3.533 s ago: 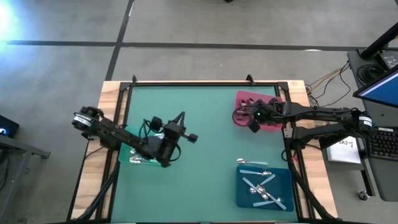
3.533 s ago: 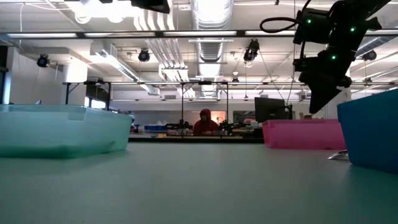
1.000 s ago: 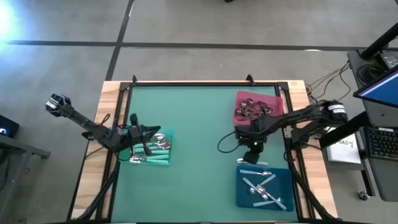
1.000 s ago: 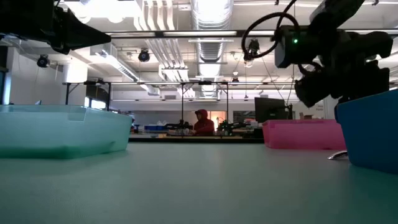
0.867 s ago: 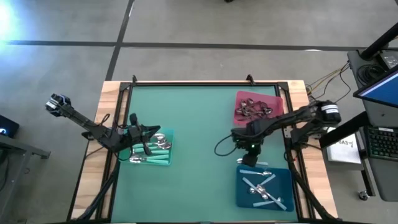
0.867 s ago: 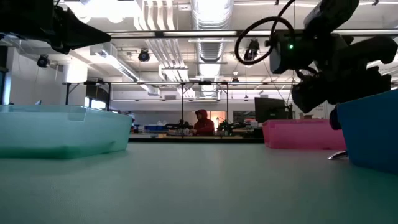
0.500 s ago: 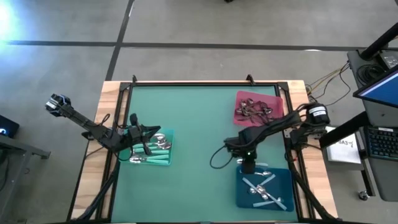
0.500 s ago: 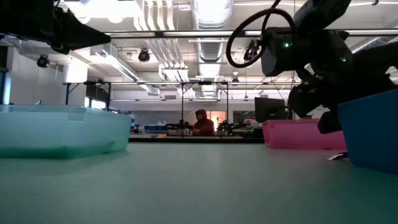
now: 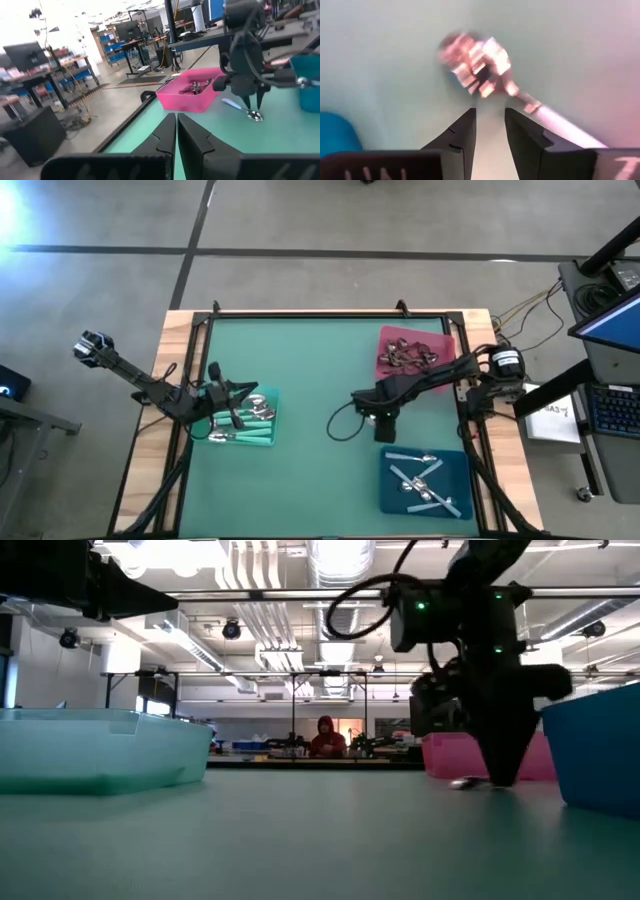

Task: Sort silverware by color (type)
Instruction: Put the blue spoon into the blue bin

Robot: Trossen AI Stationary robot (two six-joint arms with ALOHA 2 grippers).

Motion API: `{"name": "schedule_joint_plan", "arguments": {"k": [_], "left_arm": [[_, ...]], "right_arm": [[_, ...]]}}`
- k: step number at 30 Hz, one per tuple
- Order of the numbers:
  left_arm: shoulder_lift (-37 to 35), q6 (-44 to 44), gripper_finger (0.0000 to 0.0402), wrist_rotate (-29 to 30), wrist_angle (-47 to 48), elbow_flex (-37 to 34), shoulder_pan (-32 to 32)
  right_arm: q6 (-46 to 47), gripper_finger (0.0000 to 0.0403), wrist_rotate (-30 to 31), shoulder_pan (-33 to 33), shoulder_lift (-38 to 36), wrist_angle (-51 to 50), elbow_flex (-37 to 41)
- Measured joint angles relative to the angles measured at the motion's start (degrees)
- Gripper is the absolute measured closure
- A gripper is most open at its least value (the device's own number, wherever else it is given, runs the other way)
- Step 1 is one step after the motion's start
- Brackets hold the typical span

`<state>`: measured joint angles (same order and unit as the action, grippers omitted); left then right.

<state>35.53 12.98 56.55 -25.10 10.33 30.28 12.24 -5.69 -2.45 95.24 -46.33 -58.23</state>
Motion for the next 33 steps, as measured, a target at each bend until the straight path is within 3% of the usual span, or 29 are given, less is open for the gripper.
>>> {"name": "schedule_joint_plan", "arguments": {"k": [10, 15, 22, 29, 33], "left_arm": [[-0.3, -0.4, 0.0402, 0.0, -0.3, 0.1, 0.0], [-0.4, -1.5, 0.0395, 2.1, -0.8, 1.4, -0.1], [0.6, -2.0, 0.0344, 1.4, 0.0, 2.3, 0.0], [1.9, -1.7, 0.0288, 1.4, 0.3, 3.1, 0.0], [2.7, -1.5, 0.0271, 4.6, 0.3, 3.9, 0.0]], "right_arm": [[-1.0, 0.0307, -2.6, 1.1, 0.2, -3.1, -5.8], [-1.8, 0.0286, -3.1, 1.3, 0.1, -5.8, -8.7], [-0.9, 0.0275, -1.6, 1.4, 0.1, -6.0, -8.7], [-7.0, 0.0262, 3.2, 3.4, 0.1, -2.9, -8.0], [-8.2, 0.0253, 3.3, 5.9, 0.1, 1.3, -6.2]]}}
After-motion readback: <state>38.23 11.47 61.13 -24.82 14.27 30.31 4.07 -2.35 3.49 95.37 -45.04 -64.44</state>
